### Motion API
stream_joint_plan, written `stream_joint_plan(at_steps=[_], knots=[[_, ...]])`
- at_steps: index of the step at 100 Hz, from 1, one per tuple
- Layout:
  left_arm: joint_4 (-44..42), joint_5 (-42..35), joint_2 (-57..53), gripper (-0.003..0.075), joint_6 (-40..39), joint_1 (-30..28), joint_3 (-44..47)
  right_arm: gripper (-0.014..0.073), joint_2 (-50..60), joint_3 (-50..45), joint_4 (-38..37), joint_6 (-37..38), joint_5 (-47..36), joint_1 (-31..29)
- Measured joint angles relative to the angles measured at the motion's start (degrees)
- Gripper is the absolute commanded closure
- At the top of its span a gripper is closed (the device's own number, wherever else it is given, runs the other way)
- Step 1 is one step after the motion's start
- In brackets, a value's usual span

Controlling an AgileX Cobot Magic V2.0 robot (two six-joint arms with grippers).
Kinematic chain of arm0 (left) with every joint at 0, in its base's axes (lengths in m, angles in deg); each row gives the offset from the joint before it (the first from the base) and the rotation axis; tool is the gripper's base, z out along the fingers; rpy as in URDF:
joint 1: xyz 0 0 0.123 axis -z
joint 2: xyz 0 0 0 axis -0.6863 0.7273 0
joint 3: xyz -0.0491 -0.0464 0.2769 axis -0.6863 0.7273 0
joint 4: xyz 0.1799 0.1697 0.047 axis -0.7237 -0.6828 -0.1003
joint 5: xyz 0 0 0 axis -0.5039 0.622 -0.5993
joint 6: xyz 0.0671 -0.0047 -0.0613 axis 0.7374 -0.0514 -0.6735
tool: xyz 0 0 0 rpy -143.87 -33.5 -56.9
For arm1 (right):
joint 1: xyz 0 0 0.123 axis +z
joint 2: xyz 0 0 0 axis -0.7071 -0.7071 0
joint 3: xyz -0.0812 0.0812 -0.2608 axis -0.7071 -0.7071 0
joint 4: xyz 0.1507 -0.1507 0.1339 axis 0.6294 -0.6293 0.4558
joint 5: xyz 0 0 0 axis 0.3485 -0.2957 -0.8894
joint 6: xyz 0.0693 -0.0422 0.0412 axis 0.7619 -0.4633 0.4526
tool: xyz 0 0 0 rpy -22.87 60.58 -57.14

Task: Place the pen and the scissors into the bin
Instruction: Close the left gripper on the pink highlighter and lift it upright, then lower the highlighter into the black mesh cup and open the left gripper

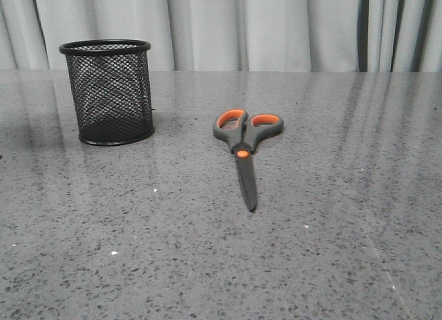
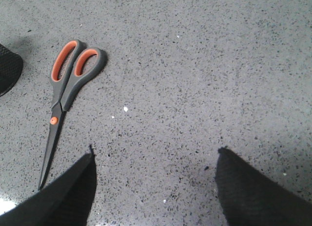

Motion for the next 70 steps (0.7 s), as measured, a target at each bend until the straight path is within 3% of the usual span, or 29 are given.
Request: stream_joint_plan(at_steps=[20, 32, 49, 70], knots=[[20.9, -2.6, -0.8, 0.0742, 18.7, 0.5, 0.0, 0.0127, 0.0, 0.0, 0.0, 0.0, 0.0, 0.0], [28.9, -6.0, -0.1, 0.0742, 27.8, 2.9, 0.0, 0.0127, 0.0, 0.0, 0.0, 0.0, 0.0, 0.0], [33.8, -12.4, 2.9, 0.0742, 35.2, 8.0, 0.0, 0.0127, 0.0, 0.0, 0.0, 0.0, 0.0, 0.0], [34.7, -17.1, 9.3, 0.0742, 37.4, 13.1, 0.0, 0.0127, 0.0, 0.0, 0.0, 0.0, 0.0, 0.0]])
